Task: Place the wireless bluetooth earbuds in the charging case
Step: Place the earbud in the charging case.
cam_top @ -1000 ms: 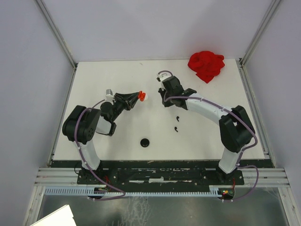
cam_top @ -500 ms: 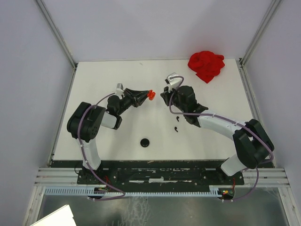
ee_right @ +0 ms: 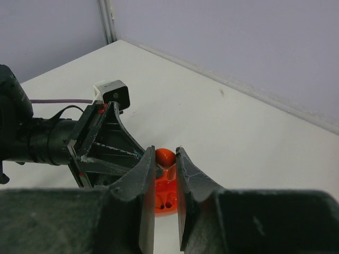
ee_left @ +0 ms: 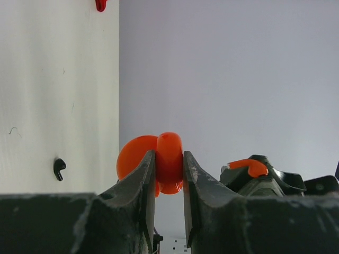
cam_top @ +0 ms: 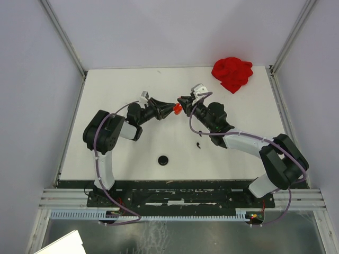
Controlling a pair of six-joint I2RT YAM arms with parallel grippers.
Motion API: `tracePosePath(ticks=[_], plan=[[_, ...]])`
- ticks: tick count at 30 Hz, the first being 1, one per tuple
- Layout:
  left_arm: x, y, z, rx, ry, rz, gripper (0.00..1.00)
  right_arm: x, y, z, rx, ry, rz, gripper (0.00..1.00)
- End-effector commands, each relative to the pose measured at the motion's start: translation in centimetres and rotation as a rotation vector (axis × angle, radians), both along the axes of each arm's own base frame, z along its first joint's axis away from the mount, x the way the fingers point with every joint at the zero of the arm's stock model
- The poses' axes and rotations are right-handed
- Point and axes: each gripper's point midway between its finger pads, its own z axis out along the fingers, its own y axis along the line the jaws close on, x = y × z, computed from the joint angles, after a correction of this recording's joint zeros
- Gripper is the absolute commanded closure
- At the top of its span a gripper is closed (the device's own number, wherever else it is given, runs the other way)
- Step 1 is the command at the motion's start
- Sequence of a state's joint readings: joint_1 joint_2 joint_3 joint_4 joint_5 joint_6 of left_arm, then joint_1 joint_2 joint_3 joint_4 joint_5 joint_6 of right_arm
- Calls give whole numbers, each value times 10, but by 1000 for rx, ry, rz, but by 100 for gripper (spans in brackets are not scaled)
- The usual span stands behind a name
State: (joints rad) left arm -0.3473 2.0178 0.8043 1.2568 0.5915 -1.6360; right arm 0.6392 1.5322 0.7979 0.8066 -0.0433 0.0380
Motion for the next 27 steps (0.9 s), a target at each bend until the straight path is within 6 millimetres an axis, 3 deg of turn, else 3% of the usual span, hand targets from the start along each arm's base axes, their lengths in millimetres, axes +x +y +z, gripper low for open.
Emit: tracePosePath(ticks=[1, 6, 18, 27], plan=[[-7, -12, 19, -60, -47, -88, 97, -5, 6, 23, 38, -124, 51, 98], [-11, -12, 23, -119, -23, -112, 97, -8, 6, 18, 51, -169, 61, 99], [-12, -11, 28, -143, -28, -118, 97, -5, 6, -16, 9, -121, 60, 99], [-12, -11, 30, -152, -32, -115, 97, -7, 5, -26, 5, -101, 59, 99]])
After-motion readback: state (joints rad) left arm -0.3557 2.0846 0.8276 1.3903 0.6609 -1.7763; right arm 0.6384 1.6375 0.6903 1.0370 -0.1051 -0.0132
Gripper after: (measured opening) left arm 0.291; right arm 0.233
